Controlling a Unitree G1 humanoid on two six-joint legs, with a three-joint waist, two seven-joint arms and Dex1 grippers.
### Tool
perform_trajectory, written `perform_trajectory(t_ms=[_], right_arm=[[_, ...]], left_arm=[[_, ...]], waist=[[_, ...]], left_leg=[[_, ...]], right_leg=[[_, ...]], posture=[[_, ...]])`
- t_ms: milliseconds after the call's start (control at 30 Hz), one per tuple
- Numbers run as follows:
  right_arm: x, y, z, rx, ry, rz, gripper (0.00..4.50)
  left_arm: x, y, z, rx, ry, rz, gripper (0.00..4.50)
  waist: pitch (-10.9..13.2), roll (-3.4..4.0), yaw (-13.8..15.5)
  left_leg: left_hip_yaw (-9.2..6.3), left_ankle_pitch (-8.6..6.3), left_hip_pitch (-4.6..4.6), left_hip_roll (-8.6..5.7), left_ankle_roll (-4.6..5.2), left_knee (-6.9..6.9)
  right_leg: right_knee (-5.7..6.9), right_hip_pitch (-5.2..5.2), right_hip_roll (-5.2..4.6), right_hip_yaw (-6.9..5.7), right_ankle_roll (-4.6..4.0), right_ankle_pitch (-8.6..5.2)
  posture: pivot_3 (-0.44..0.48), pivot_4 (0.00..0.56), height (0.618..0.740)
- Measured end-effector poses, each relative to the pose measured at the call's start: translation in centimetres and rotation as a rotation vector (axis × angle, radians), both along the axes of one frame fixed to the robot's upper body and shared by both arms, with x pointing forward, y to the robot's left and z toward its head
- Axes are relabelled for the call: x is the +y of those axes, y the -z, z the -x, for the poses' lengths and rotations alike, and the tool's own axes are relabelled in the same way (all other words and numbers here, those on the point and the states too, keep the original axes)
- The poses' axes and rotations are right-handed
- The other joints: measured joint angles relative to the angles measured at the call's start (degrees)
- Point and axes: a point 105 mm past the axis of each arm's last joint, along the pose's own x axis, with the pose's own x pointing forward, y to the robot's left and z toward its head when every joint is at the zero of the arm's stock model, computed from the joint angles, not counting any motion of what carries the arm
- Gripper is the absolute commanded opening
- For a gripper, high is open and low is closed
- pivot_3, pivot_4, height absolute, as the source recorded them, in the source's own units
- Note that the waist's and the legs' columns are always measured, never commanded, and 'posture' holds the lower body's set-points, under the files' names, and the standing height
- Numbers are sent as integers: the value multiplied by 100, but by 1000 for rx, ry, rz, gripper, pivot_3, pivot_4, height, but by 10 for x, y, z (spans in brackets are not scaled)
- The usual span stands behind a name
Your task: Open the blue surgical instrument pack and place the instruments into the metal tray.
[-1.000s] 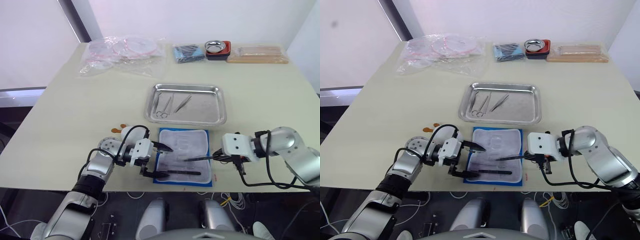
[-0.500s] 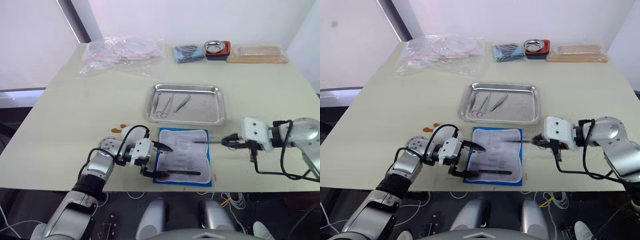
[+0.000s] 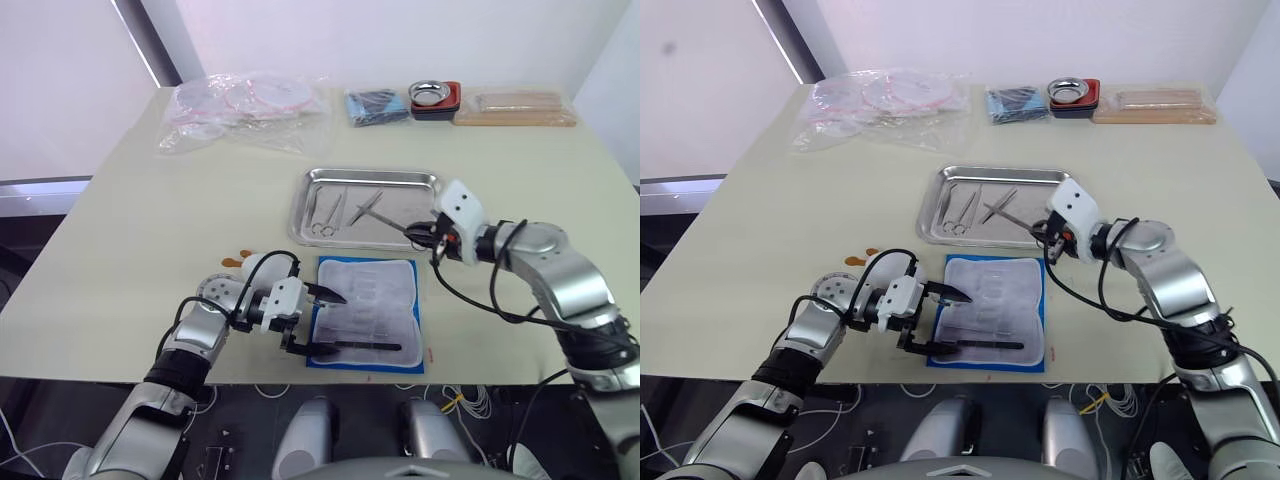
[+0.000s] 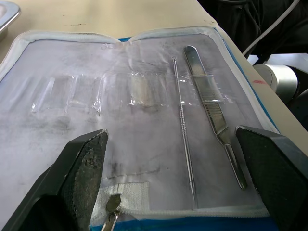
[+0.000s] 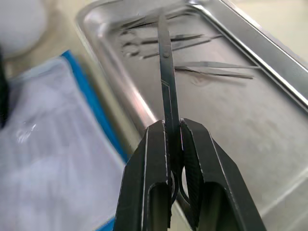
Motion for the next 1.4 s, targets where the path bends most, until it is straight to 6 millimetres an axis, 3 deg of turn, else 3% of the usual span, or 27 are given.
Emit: perform_trajectory(t_ms=[433, 567, 800, 900, 1400], right_arm=[[6, 14, -46, 50, 283, -7, 169], [-3, 17, -57, 64, 401, 10, 169], [3, 27, -58, 117, 468, -14, 169], [-3, 32, -57, 163, 507, -16, 169], [9, 41, -49, 233, 463, 3, 169]], left_arm=[[-1, 0, 0, 0, 3, -1, 4500], [-1, 0, 0, 0, 2, -1, 4500], [0, 0, 0, 0, 2, -1, 4500], [0, 0, 0, 0, 2, -1, 4500], [0, 0, 0, 2, -1, -1, 4500]], waist=[[0, 5, -2], [0, 6, -3], [0, 9, -10], [0, 9, -12], [0, 10, -27]], left_leg=[[0, 0, -2, -6, 1, -1], [-2, 0, -2, -8, 1, -1], [-5, 1, -2, -26, 1, -2], [-6, 1, -3, -27, 2, -3], [-7, 1, -2, -28, 2, -4]], right_leg=[[1, -1, 0, 0, 7, 4], [2, -2, 0, 0, 8, 5], [5, -4, -2, 1, 10, 6], [5, -5, -2, 1, 16, 9], [6, -6, -2, 1, 15, 9]], posture=[[0, 150, 740], [0, 150, 740], [0, 150, 740], [0, 150, 740], [0, 150, 740]])
